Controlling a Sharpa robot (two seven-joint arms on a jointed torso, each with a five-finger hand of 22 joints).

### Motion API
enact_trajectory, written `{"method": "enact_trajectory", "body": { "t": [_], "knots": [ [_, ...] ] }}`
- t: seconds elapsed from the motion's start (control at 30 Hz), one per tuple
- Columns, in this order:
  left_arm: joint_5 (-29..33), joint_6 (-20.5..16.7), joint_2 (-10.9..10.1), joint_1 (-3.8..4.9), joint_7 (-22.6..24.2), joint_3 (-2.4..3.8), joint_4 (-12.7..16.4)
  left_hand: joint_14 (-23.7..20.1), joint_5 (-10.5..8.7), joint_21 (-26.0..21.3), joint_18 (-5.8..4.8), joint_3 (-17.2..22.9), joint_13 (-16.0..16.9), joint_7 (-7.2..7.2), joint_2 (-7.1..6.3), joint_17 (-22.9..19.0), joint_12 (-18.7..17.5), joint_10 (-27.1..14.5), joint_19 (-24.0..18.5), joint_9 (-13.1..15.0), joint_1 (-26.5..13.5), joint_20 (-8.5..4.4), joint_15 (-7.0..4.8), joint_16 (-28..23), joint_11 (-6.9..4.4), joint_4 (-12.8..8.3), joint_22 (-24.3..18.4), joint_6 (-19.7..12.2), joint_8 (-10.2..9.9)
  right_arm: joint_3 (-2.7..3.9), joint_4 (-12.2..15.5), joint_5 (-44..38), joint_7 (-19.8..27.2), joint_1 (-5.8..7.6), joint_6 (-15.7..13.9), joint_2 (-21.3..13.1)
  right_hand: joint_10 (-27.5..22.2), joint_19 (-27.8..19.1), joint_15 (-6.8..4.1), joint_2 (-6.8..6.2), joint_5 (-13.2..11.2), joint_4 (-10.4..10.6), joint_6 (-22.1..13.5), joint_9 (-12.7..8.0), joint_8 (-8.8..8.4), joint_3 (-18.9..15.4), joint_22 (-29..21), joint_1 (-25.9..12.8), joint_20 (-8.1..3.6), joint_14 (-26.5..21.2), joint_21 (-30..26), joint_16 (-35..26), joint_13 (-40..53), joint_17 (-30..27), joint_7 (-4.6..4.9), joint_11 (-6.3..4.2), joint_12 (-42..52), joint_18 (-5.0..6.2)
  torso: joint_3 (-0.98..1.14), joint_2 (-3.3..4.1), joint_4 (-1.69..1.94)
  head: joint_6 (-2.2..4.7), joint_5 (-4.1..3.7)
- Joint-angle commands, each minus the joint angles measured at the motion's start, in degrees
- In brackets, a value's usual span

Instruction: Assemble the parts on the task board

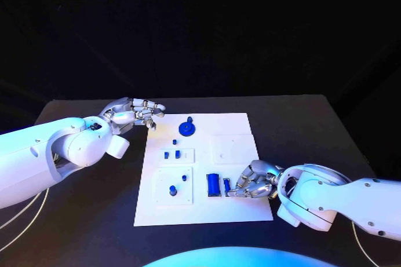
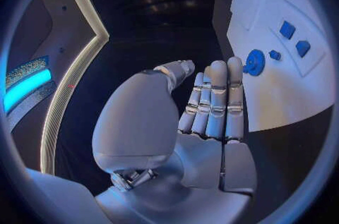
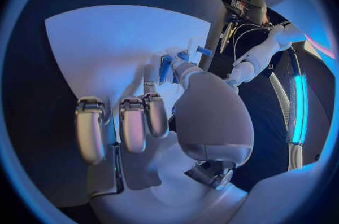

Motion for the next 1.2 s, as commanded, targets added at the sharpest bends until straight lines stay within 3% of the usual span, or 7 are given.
{"method": "enact_trajectory", "body": {
  "t": [0.03, 0.67, 1.0, 1.2],
  "knots": [
    [0.24, 0.64, 0.1, 0.03, 0.27, 0.03, 0.04, -0.43, 0.23, -0.21, 0.87, 0.11, -0.05, 0.14, 0.35, -0.08, 0.29, -0.52, 0.31, 0.02, 0.26, 0.11, -0.16, 0.31, 0.0, 0.1, -0.1, -0.44, 0.38, -0.02, 0.02, -0.04, 1.23, -0.06, 2.47, -0.13, 3.41, 5.3, 0.14, 0.22, 0.05, 0.04, 0.17, 0.01, -0.24, -0.22, 14.5, 0.46, -0.02, 5.43, -0.2, 0.1, 11.21, 11.42, 0.11, 0.25, -0.13, -0.35, -0.02, 0.01, 0.01, 0.01, -0.01],
    [0.23, 0.74, 0.2, 0.03, 0.24, 0.0, 0.02, -0.43, 0.23, -0.22, 0.87, 0.11, -0.07, 0.15, 0.36, -0.09, 0.35, -0.54, 0.33, 0.02, 0.27, 0.1, -0.16, 0.32, 0.01, 0.11, -0.11, -0.44, 0.42, -0.02, -2.54, -1.13, 0.68, -0.37, 1.04, 1.84, 3.46, 5.35, 0.1, 2.12, 0.08, 1.15, 0.36, -0.09, -0.37, -1.73, 14.54, 1.18, -0.03, 5.47, -0.03, 0.18, 11.28, 11.6, 0.07, 0.21, -0.03, -0.39, -0.04, -0.01, 0.08, 0.05, 0.0],
    [0.2, 0.75, 0.14, 0.03, 0.27, -0.01, 0.12, -0.44, 0.23, -0.22, 0.87, 0.12, -0.08, 0.14, 0.37, -0.1, 0.37, -0.55, 0.34, 0.02, 0.28, 0.1, -0.16, 0.33, 0.0, 0.11, -0.11, -0.45, 0.43, -0.02, -3.14, -0.65, 1.31, -0.42, 0.93, 2.06, 3.45, 5.34, 0.06, 1.99, 0.11, 0.88, 0.38, -0.09, -0.4, -2.16, 14.53, 2.12, -0.05, 5.47, -0.07, 0.18, 11.26, 11.6, -0.03, 0.14, -0.08, -0.38, -0.07, -0.01, 0.03, 0.12, 0.02],
    [0.25, 0.6, 0.06, 0.02, 0.48, -0.07, 0.17, -0.44, 0.23, -0.22, 0.87, 0.12, -0.08, 0.14, 0.37, -0.1, 0.37, -0.55, 0.34, 0.02, 0.28, 0.1, -0.16, 0.33, 0.0, 0.11, -0.11, -0.45, 0.43, 0.03, -2.61, 1.34, 6.06, -0.29, -1.43, 1.4, 3.29, 5.07, 0.1, 1.43, 0.06, 0.89, 0.11, -0.15, -0.59, -3.01, 14.31, 2.48, -0.04, 5.39, -0.9, 0.02, 11.06, 11.24, 0.12, 0.24, -0.54, -0.21, -0.09, -0.15, -0.02, 0.63, 0.09]
  ]
}}
